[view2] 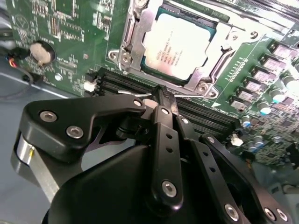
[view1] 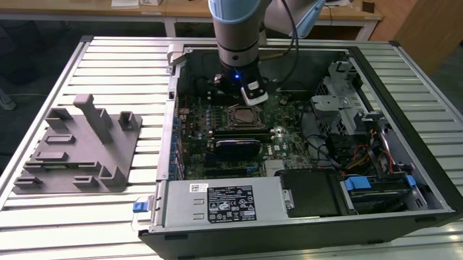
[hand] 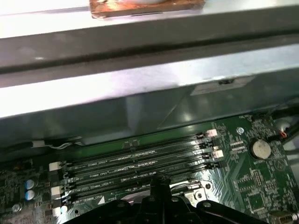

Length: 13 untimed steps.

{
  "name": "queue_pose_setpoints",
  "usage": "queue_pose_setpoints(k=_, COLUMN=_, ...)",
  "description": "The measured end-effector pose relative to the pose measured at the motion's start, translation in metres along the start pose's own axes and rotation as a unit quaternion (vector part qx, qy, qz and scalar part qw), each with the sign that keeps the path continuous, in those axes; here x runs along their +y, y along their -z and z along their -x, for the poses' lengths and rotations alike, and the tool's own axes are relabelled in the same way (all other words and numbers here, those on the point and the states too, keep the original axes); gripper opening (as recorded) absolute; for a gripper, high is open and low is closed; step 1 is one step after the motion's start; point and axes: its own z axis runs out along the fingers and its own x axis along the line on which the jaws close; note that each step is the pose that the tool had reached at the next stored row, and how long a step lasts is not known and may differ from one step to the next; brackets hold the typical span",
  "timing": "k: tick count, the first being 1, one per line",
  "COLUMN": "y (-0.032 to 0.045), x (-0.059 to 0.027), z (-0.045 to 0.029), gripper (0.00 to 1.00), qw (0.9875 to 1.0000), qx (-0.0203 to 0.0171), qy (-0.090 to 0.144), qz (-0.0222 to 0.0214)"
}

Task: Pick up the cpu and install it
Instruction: 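Install the first cpu locking lever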

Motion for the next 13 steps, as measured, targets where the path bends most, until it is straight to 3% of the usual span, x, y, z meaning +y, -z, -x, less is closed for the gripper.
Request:
queue_pose_setpoints(k=5, y=-0.0022, x=0.0, z=-0.0003, gripper=0.11, qw=0.9995, qx=-0.0082, qy=-0.03, qz=-0.0029)
queue_pose_setpoints(k=13, y=-0.0067, x=0.004, z=-0.0018, gripper=0.11, qw=0.9984, qx=-0.015, qy=-0.055, qz=-0.005)
